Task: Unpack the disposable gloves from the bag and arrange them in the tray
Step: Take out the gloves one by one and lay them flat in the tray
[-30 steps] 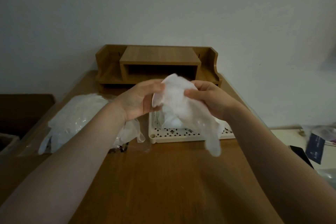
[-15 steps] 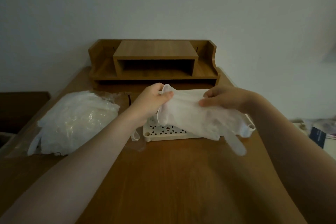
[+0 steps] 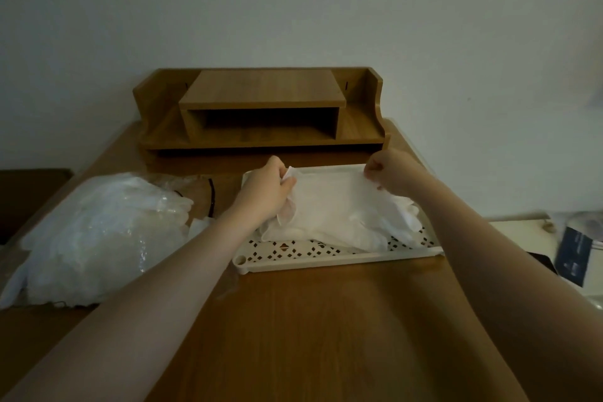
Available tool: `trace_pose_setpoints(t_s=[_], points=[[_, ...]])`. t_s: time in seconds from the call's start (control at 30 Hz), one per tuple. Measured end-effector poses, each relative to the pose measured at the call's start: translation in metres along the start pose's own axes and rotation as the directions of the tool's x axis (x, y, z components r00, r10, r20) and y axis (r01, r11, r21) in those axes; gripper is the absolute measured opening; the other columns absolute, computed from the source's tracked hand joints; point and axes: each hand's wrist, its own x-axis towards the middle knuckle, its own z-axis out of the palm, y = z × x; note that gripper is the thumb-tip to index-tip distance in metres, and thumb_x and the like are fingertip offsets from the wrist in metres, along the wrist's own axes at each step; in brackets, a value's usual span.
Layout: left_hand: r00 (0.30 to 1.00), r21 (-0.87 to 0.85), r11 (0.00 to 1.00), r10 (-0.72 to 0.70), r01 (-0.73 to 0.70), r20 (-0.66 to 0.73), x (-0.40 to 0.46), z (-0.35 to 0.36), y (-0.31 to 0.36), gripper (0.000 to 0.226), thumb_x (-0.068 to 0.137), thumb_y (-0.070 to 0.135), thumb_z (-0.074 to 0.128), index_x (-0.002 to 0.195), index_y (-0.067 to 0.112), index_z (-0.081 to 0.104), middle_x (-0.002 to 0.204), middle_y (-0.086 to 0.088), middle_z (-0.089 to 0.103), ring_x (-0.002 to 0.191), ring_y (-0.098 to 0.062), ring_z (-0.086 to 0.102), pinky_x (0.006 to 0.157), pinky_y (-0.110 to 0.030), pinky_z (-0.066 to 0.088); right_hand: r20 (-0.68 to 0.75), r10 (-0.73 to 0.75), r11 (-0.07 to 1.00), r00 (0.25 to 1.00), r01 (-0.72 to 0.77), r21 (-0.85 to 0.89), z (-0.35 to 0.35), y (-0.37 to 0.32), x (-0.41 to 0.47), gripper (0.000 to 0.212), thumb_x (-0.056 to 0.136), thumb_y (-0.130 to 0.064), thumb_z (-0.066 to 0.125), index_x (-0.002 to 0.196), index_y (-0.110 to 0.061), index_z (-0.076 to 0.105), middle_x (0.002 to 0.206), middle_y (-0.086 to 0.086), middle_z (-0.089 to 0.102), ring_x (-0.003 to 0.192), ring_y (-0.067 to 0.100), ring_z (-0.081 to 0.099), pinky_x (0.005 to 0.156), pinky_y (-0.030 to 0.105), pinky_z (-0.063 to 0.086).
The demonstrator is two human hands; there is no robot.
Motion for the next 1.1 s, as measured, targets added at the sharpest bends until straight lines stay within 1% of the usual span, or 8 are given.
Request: trace_pose_setpoints(t_s=[0.2,0.43,0.5,0.6,0.73,0.93,1.03,1.1], points=[[0.995,0.104,0.992,-0.073,0.066,0.061,0.01,0.007,-0.008,0.02,0.099,0.03,0.043,0.109,0.012,0.044,0.077,-0.001,0.057,0.062,-0.017,0.057,0.053,-0.029,0.043,-0.092,-0.023,0.993,0.995,0.012,-0.118,0.017,0.003,0.011,0.018,0.097,-0.017,0.048,0.107,-0.016,0.062,0.101,0.005,0.063,0.085,0.021,0.057,0.074,0.028,0.049],[0.996,0.299,0.951,-0.067,0.079,-0.051,0.007,0.003,-0.013,0.037,0.094,0.029,0.055,0.121,0.01,0.039,0.094,-0.008,0.06,0.065,-0.018,0.057,0.049,-0.028,0.043,-0.21,-0.095,0.979,0.973,0.053,-0.199,0.026,-0.003,-0.002,0.029,0.096,-0.027,0.052,0.124,-0.02,0.053,0.132,0.007,0.048,0.121,0.03,0.041,0.102,0.041,0.035],[0.991,0.333,0.943,0.044,0.0,-0.125,0.004,0.003,-0.009,0.039,0.094,0.029,0.053,0.126,0.011,0.039,0.107,-0.007,0.058,0.073,-0.016,0.057,0.051,-0.023,0.041,-0.198,-0.099,0.986,0.975,0.07,-0.15,0.024,0.001,-0.007,0.024,0.096,-0.029,0.051,0.115,-0.017,0.059,0.123,0.008,0.053,0.114,0.029,0.047,0.098,0.04,0.041],[0.941,0.294,0.921,0.307,-0.256,-0.143,-0.004,0.006,0.007,0.026,0.097,0.021,0.045,0.121,0.012,0.049,0.12,-0.003,0.05,0.096,-0.013,0.053,0.076,-0.023,0.043,-0.068,0.032,0.979,0.997,-0.045,-0.198,0.014,0.011,-0.012,0.03,0.096,-0.034,0.049,0.105,-0.011,0.066,0.099,0.005,0.061,0.095,0.027,0.058,0.087,0.039,0.05],[0.846,0.375,0.764,0.517,-0.525,0.13,-0.005,0.028,0.026,0.028,0.1,0.019,0.039,0.12,0.01,0.056,0.123,-0.003,0.051,0.112,-0.018,0.048,0.097,-0.031,0.041,0.106,0.093,0.995,0.99,-0.097,0.026,-0.003,0.016,-0.023,0.022,0.092,-0.033,0.057,0.102,-0.016,0.068,0.098,0.0,0.062,0.09,0.02,0.058,0.081,0.029,0.045],[0.912,0.453,0.816,0.202,-0.359,0.358,-0.003,0.04,0.008,0.058,0.098,0.05,0.027,0.144,0.014,0.03,0.151,-0.01,0.029,0.137,-0.027,0.028,0.113,-0.039,0.023,0.19,0.056,0.998,0.98,-0.051,-0.028,-0.003,0.015,-0.022,0.013,0.086,-0.025,0.066,0.099,-0.02,0.067,0.103,-0.001,0.06,0.093,0.018,0.055,0.082,0.026,0.044],[0.917,0.529,0.787,0.113,-0.318,0.382,-0.006,0.038,-0.005,0.073,0.095,0.061,0.019,0.152,0.016,0.006,0.159,-0.007,0.003,0.146,-0.026,0.005,0.118,-0.039,0.005,0.122,0.06,0.992,0.991,-0.046,-0.115,-0.007,0.01,-0.013,0.008,0.088,-0.02,0.063,0.095,-0.018,0.067,0.1,0.001,0.064,0.091,0.02,0.056,0.091,0.033,0.044],[0.923,0.559,0.771,0.092,-0.304,0.375,-0.008,0.037,-0.012,0.08,0.092,0.065,0.016,0.152,0.015,-0.002,0.159,-0.007,-0.005,0.146,-0.025,-0.002,0.118,-0.038,-0.001,0.003,-0.003,0.956,1.0,0.004,-0.293,-0.007,0.003,-0.012,0.008,0.091,-0.017,0.058,0.093,-0.024,0.062,0.097,-0.002,0.062,0.101,0.023,0.055,0.106,0.041,0.03]])
